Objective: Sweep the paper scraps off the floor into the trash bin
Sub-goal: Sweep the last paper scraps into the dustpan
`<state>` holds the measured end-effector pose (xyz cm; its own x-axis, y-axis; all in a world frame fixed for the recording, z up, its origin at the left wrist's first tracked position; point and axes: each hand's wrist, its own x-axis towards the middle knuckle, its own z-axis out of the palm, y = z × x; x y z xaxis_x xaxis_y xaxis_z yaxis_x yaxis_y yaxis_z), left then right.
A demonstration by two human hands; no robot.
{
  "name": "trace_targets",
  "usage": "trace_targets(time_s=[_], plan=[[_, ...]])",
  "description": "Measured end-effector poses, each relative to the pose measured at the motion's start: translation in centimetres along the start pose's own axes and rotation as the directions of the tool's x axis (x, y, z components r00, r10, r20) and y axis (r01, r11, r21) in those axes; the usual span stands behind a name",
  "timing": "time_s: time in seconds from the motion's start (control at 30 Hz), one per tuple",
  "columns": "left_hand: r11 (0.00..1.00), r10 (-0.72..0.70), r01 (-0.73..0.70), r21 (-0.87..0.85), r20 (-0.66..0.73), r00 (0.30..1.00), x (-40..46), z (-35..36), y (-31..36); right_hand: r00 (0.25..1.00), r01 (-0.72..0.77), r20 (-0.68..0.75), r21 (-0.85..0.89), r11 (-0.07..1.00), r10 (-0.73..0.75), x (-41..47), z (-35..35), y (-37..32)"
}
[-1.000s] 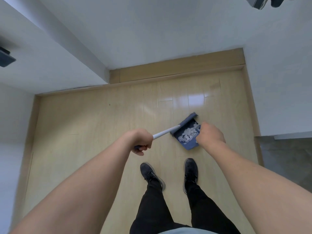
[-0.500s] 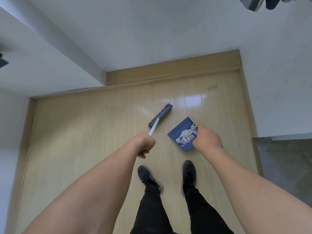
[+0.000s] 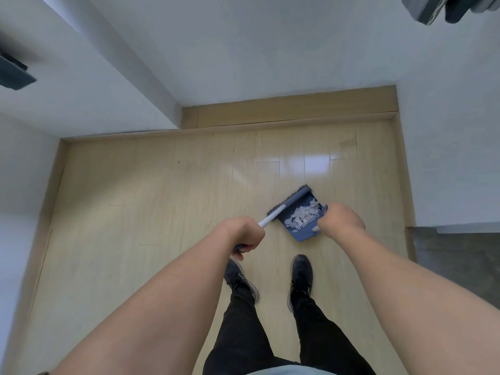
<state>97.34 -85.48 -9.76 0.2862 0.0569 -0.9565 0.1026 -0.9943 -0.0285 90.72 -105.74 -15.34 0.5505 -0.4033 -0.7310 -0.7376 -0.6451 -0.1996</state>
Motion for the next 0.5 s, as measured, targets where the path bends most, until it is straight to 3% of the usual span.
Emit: trace_targets(time_s=[0.27, 0.5], plan=[[0.962, -0.024, 0.006, -0.274, -0.061, 0.998, -3.9, 0.3, -5.2, 0.999, 0.029, -0.023, 0.075, 0.997, -0.028, -3.1, 1.6, -0.1], [0.848, -0.055, -0.021, -0.530, -0.127, 0.990, -4.9, 1.5, -9.8, 0.996, 0.071, -0.065, 0.086, 0.994, -0.065, -6.0, 3.4, -5.0]])
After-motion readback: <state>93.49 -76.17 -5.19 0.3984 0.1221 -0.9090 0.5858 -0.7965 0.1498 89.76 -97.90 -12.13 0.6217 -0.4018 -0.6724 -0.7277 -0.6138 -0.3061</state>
